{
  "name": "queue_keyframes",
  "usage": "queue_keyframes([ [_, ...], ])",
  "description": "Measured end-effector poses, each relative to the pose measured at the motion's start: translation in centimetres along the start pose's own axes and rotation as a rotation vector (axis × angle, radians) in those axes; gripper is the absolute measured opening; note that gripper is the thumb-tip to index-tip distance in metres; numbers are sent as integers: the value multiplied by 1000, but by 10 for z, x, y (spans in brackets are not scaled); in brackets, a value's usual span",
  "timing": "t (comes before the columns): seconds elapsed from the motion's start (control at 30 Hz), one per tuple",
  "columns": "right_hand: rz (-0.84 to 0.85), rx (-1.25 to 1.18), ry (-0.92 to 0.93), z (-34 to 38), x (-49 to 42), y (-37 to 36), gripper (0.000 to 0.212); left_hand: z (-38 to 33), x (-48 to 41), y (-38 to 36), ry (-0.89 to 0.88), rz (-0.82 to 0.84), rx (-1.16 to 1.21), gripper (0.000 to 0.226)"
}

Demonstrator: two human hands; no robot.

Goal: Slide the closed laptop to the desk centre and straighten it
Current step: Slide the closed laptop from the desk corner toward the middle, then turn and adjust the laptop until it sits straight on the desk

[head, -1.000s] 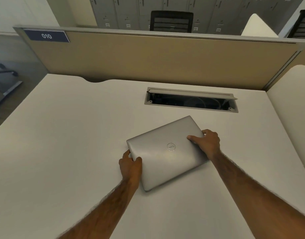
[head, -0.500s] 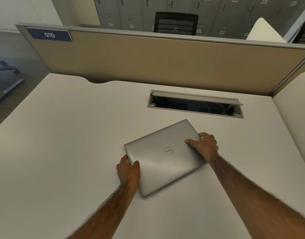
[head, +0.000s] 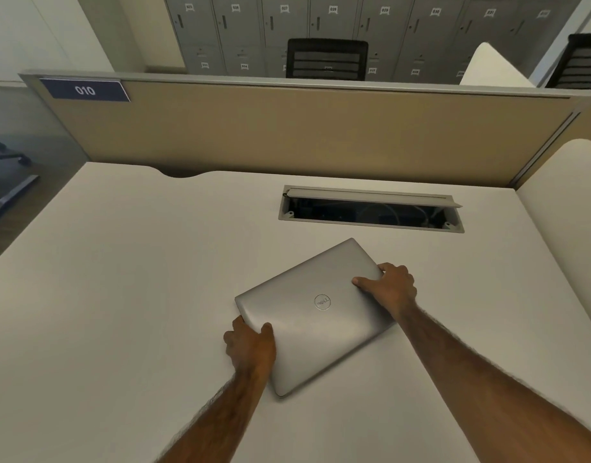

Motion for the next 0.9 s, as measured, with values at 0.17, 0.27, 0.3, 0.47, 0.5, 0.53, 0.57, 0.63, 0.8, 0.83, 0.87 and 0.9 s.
queue_keyframes([
  [0.17,-189,-175,-94,-11,28,10,60,-21,4,7,-184,9,-149,74],
  [0.27,-342,-276,-159,-23,63,11,44,-44,-1,6,-417,-3,-321,72],
  [0.3,-360,-322,-178,-26,75,8,42,-51,-5,3,-466,17,-365,67],
  [0.47,-253,-703,-406,-44,115,-35,39,-83,-17,-21,-596,188,-496,45],
  [0.5,-225,-776,-453,-45,119,-45,42,-87,-21,-27,-604,215,-522,45],
  [0.53,-197,-830,-490,-44,123,-53,47,-90,-24,-32,-605,245,-546,46],
  [0.57,-166,-868,-512,-42,126,-59,52,-93,-27,-37,-601,274,-560,48],
  [0.63,-90,-922,-527,-33,129,-68,57,-99,-32,-46,-592,322,-565,49],
  [0.8,-23,-918,-544,-24,127,-77,73,-113,-36,-67,-611,386,-583,49],
  [0.83,-22,-913,-550,-23,128,-78,77,-114,-37,-70,-615,388,-591,50],
  [0.87,-24,-909,-557,-21,128,-78,83,-116,-38,-73,-617,390,-601,51],
  [0.9,-29,-893,-557,-19,130,-79,91,-116,-39,-75,-618,393,-612,52],
])
Point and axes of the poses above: each hand's wrist, its own x-axis away from the middle knuckle, its own y-axis out of the back of the hand, z = x × y, the point moved 6 cm from there along -x, towards the middle knuckle, and after that the axes turned 4 degrees about x, right-handed, at the moved point
